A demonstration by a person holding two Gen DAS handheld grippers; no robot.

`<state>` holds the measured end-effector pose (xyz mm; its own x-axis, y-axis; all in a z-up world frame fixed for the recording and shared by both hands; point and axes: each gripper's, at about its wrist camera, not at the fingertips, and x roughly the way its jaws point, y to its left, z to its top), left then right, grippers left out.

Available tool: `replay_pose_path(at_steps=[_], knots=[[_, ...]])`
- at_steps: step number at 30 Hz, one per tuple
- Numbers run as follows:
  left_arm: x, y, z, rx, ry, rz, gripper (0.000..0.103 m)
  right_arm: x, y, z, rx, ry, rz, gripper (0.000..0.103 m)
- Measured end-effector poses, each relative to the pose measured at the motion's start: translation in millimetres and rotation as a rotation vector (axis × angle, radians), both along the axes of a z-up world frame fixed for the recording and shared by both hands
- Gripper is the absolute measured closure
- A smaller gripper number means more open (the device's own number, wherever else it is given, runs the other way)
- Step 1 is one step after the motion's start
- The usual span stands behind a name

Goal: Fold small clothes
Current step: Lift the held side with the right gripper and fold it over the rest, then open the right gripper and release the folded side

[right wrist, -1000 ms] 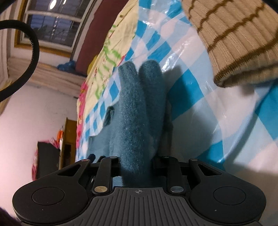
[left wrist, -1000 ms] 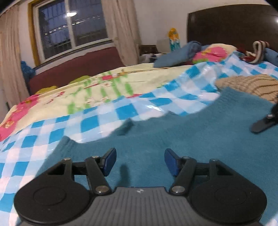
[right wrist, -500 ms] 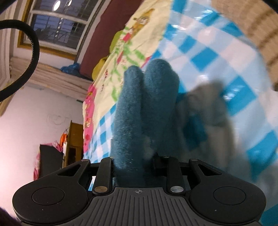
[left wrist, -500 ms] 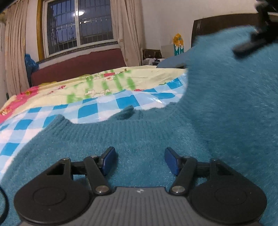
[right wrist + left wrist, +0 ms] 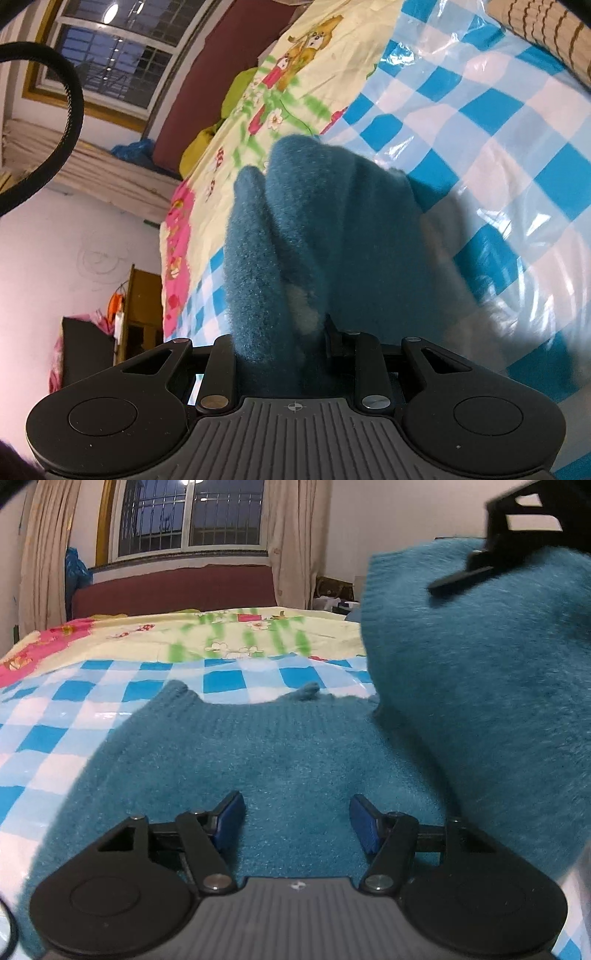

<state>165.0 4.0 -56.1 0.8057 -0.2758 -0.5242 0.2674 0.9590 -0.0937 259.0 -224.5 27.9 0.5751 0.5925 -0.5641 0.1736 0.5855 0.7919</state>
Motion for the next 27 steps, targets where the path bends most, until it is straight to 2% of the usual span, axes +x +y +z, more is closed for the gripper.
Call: replay_pose_path(at_steps=[12,14,16,18,20,22,24,26,27], knots=[[1,17,-5,-0.078,0.012,-0.011,0.04,22,99,-12,-0.102,0.053,0.007,0.078],[-2,21,1,-0.047,0.014,-0.01,0.043,24,107,-17,-0.11,0.066,0.006,0.078],[-13,27,14,0.029,0.004,0.003,0.045,25,113,-18,-0.114,0.069,0.002,0.078],[-28,40,28,0.092,-0.053,0.041,0.044,28,114,-21,-0.109,0.07,-0.005,0.078],[-39,60,33,0.088,-0.067,0.075,0.043,30,118,-24,-0.107,0.073,-0.006,0.078],[-40,77,28,0.088,-0.042,0.128,0.043,29,121,-25,-0.115,0.078,-0.007,0.077],[-33,86,15,0.07,0.023,0.14,0.043,28,120,-28,-0.109,0.095,-0.021,0.076],[-28,88,9,0.028,0.058,0.126,0.043,28,127,-25,-0.152,0.086,-0.008,0.075],[-28,88,9,0.021,0.058,0.126,0.043,29,136,-21,-0.205,0.076,0.013,0.073]])
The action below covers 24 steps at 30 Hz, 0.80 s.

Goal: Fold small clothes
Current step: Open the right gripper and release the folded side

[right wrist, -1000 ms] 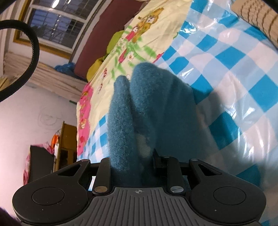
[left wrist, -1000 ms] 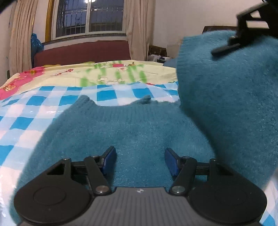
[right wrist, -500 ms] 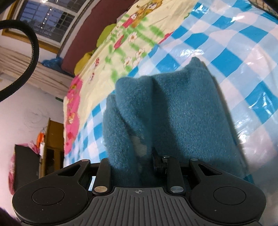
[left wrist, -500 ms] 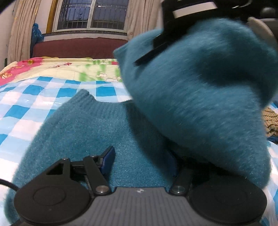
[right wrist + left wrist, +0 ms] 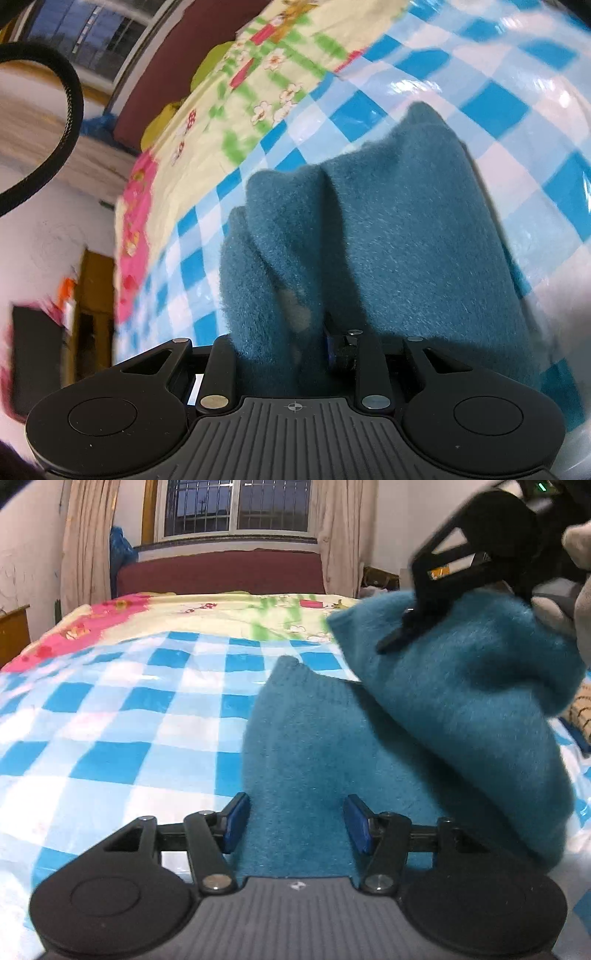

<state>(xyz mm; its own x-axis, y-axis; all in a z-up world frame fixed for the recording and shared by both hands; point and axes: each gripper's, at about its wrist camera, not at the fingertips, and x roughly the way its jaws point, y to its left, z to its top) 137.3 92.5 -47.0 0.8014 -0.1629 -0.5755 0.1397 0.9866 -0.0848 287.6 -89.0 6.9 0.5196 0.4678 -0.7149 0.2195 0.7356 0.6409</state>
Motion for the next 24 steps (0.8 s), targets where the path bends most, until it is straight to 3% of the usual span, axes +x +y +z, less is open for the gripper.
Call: replay_pose_path(at_steps=[3,4,6,11,14,16,20,24], knots=[[0,2,-1,-0.023,0.001,0.002,0.043,-3,27,16,-0.132,-0.039,0.082,0.056],[0,5,-2,-0.039,0.005,0.003,0.043,-5,34,21,-0.154,-0.06,0.109,0.047],[3,10,-2,-0.062,0.012,0.005,0.042,-9,43,29,-0.153,-0.083,0.148,0.04],[2,13,-3,-0.086,0.013,0.011,0.041,-27,47,52,-0.128,-0.12,0.243,0.041],[-2,25,-1,-0.123,0.019,0.027,0.041,-42,46,66,-0.233,-0.191,0.28,0.041],[-13,36,4,-0.156,0.014,0.06,0.041,-42,42,67,-0.266,-0.188,0.303,0.04],[-49,59,24,-0.233,-0.054,0.128,0.041,-40,41,57,-0.282,-0.15,0.342,0.04],[-62,54,56,-0.261,-0.145,0.045,0.034,-32,53,52,-0.299,-0.145,0.391,0.041]])
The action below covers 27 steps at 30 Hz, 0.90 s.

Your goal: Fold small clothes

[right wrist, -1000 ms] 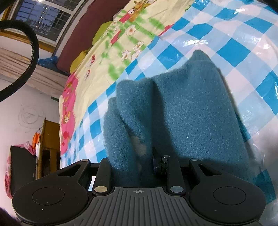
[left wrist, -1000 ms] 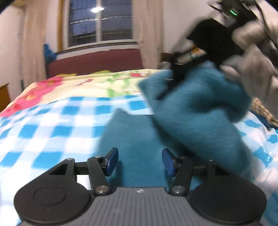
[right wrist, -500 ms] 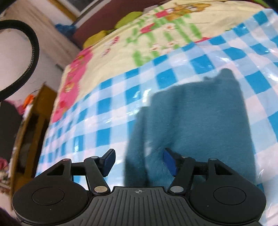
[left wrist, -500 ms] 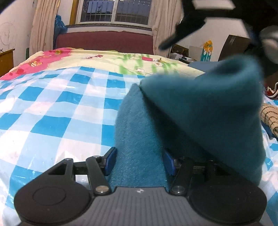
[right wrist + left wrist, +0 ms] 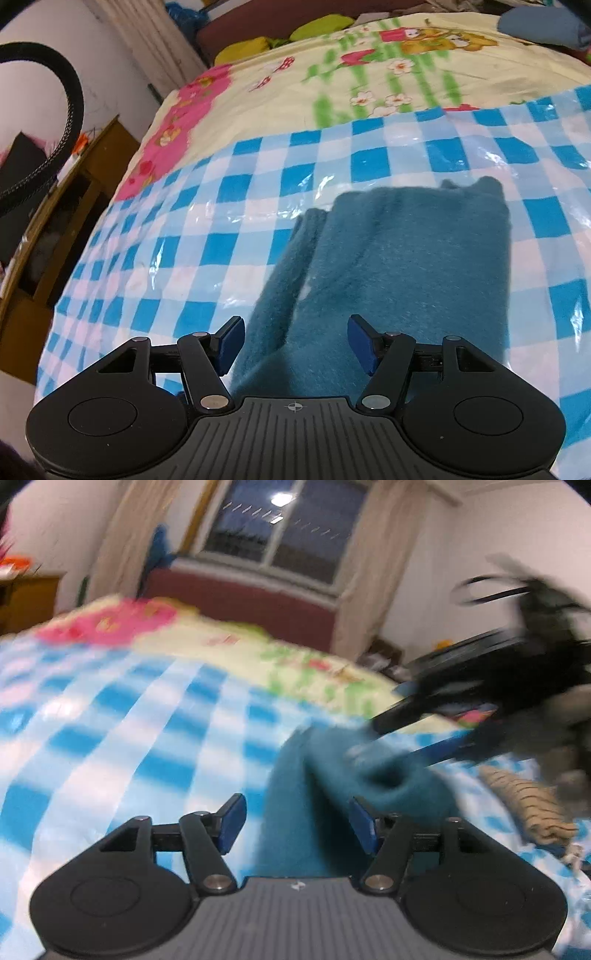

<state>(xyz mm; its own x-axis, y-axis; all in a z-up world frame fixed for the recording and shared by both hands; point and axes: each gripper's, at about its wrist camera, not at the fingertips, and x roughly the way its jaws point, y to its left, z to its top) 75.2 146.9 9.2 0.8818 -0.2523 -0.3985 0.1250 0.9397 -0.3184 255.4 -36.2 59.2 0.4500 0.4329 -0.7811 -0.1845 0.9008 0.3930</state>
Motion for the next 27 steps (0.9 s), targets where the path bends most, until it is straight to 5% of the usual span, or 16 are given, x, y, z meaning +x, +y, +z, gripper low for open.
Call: replay_pose_path(at_steps=[4,8,10,11,13,17,20,27], knots=[[-2,-20,27,0.013,-0.089,-0.137,0.018,20,17,-1,-0.094,-0.013,0.04,0.04],[18,-42,11,0.054,-0.051,-0.227,0.02,43,31,-11,-0.138,0.062,0.086,0.04],[23,-47,-3,0.104,-0.013,-0.218,0.043,47,41,-18,-0.192,0.078,0.124,0.04],[24,-46,-10,0.115,0.017,-0.204,0.046,47,46,-20,-0.225,0.061,0.146,0.04],[30,-31,-25,0.063,0.097,-0.175,0.05,46,51,-24,-0.274,0.043,0.169,0.071],[35,-1,-57,-0.102,0.24,-0.134,0.054,53,40,-34,-0.249,0.08,0.149,0.093],[22,1,-61,-0.13,0.253,-0.128,0.057,52,28,-37,-0.204,0.093,0.091,0.093],[6,6,-41,-0.109,0.179,-0.073,0.056,46,41,-23,-0.234,0.068,0.104,0.062]])
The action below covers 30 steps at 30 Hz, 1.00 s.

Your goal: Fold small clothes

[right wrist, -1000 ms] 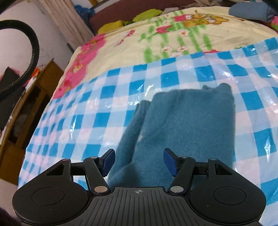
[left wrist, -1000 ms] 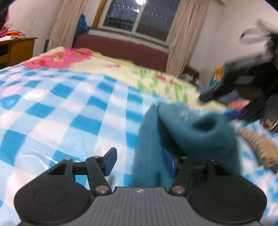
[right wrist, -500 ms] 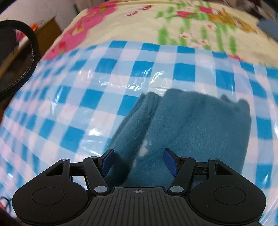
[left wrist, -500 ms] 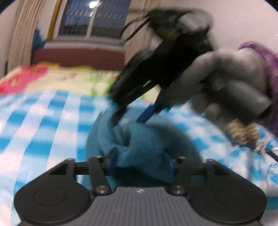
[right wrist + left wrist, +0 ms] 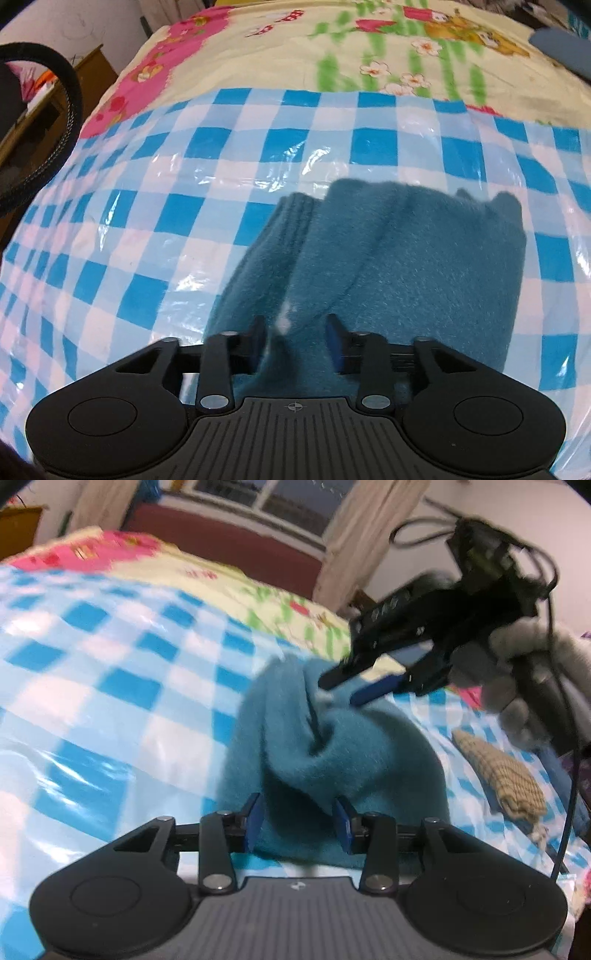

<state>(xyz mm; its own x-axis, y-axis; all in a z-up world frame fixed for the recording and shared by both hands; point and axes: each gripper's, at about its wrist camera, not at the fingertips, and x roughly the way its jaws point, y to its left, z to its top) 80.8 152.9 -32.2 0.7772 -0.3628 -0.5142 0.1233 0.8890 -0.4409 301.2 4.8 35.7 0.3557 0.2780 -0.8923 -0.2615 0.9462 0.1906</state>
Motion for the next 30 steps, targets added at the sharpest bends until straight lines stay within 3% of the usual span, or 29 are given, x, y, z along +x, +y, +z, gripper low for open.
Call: replay_pose_path(at_steps=[3,4,8,11,12,13,17,20,24,27,28,30], knots=[[-12,5,16,0.029,-0.068,0.031,0.048,0,9,0,-0.01,-0.007,0.015,0.06],[-12,3,21,0.051,-0.088,0.014,0.044,1,13,-2,-0.027,-0.006,0.025,0.054],[4,-22,31,0.206,-0.176,-0.087,0.036,1,24,-11,-0.096,0.0,0.07,0.053],[25,-37,29,0.237,-0.178,-0.162,0.029,1,27,-12,-0.134,0.005,0.11,0.053],[33,-40,23,0.234,-0.144,-0.182,0.031,3,26,-13,-0.137,0.017,0.111,0.053],[40,-43,17,0.234,-0.108,-0.201,0.042,5,25,-16,-0.143,0.031,0.114,0.054],[40,-43,4,0.234,-0.074,-0.191,0.054,9,22,-18,-0.136,0.049,0.101,0.056],[36,-42,0,0.224,-0.073,-0.179,0.056,8,21,-12,-0.124,0.013,0.071,0.053],[30,-54,4,0.294,-0.104,-0.189,0.057,10,30,-18,-0.179,-0.006,0.069,0.044],[25,-55,2,0.304,-0.107,-0.177,0.06,14,40,-22,-0.214,-0.031,0.072,0.043],[24,-52,2,0.298,-0.103,-0.162,0.068,14,41,-24,-0.223,-0.047,0.088,0.052],[24,-40,4,0.236,-0.094,-0.141,0.071,14,31,-28,-0.25,-0.064,0.073,0.077]])
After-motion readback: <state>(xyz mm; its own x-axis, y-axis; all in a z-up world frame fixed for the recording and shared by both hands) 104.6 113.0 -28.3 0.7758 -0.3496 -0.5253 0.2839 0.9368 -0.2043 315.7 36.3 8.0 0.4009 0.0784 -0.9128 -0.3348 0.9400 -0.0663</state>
